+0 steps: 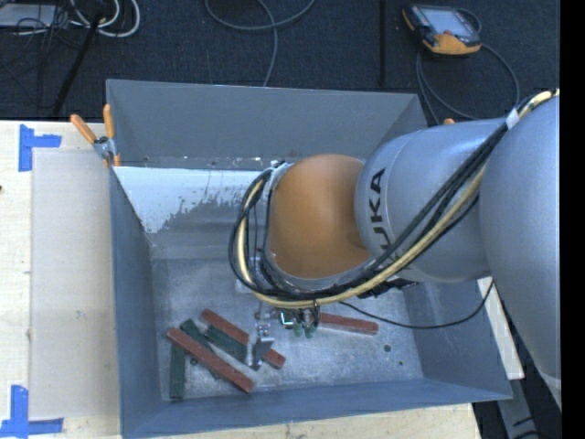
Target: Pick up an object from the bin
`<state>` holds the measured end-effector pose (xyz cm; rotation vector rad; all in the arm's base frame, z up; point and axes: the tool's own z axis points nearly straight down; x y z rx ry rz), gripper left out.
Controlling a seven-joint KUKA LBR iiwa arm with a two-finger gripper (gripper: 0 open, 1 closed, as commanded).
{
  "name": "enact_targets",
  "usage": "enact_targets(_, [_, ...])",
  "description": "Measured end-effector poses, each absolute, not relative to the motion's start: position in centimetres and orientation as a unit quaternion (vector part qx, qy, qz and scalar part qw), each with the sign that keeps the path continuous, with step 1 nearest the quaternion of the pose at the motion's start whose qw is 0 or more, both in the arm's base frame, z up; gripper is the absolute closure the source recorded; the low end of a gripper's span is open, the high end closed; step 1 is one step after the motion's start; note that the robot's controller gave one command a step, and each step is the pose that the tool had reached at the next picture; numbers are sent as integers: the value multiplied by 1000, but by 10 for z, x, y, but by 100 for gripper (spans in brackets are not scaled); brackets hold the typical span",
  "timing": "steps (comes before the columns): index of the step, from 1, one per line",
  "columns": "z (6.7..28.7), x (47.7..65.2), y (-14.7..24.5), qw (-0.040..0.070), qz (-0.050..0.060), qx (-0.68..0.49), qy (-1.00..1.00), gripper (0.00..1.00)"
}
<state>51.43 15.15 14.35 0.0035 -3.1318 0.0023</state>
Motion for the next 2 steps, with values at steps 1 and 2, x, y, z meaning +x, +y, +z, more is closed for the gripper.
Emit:
enact_targets(1, [147,516,151,1,0,-1,-1000,0])
enact_targets(2, [75,510,132,-6,-2,46,-999,100])
